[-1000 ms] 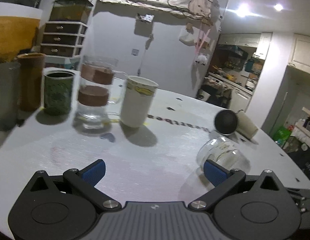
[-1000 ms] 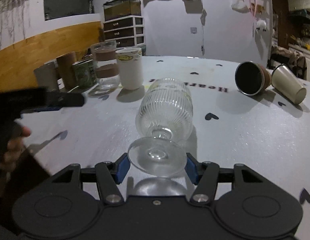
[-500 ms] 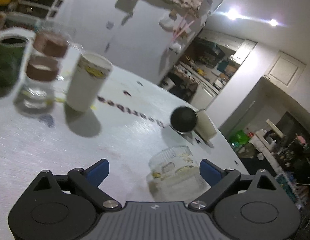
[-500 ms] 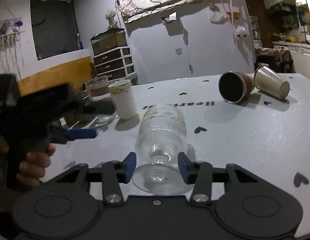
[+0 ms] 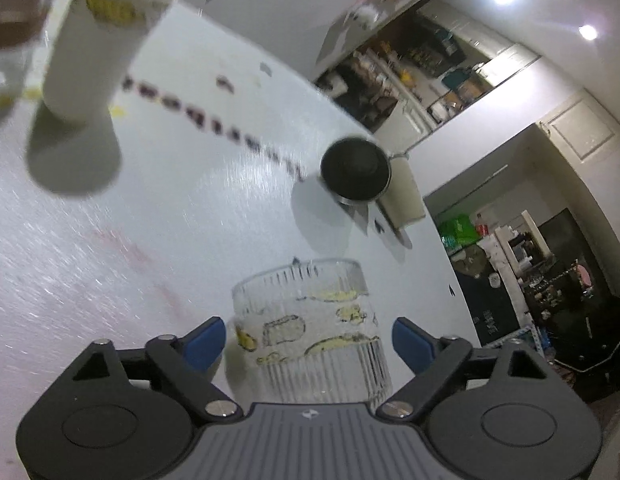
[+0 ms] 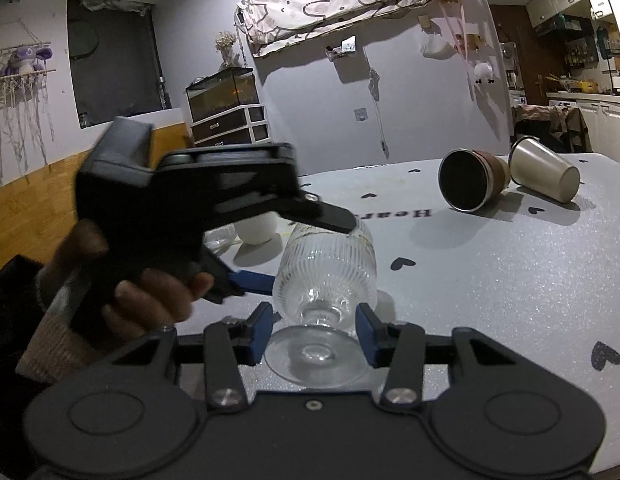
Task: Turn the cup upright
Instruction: 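Close the left gripper on the glass bowl while the right gripper holds the base, then open the right gripper and pull it away while the left gripper holds the glass, then carry the glass with the left gripper and set it upright beside the green can, then open the left gripper and withdraw it from the glass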
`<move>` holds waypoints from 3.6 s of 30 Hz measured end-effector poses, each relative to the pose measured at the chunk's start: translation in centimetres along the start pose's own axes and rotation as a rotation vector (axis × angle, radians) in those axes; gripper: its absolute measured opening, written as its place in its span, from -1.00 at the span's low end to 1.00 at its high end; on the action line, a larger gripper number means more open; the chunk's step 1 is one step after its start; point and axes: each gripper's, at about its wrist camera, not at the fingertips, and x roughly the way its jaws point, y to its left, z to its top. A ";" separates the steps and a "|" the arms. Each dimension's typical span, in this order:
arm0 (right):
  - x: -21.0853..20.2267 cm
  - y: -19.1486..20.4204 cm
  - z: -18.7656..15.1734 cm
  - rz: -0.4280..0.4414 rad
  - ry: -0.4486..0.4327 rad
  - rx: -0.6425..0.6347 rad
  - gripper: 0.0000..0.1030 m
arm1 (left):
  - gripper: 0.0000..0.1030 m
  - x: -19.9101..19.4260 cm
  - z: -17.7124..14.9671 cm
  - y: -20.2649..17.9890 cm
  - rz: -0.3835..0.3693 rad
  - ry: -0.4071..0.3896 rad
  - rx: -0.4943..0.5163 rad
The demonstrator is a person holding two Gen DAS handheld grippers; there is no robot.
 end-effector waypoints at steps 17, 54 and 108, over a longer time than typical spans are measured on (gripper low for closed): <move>-0.1 0.1 -1.1 0.002 0.037 0.002 -0.23 | 0.47 -6.0 -5.7 -6.6 0.057 -0.207 0.481; -0.2 0.4 -3.2 -0.066 0.053 -0.023 0.36 | 0.44 -10.0 -4.6 -3.5 0.426 -0.467 0.601; 1.7 2.4 2.8 -0.060 -0.044 -0.093 0.42 | 1.00 -19.2 -6.5 0.4 0.662 -0.664 0.484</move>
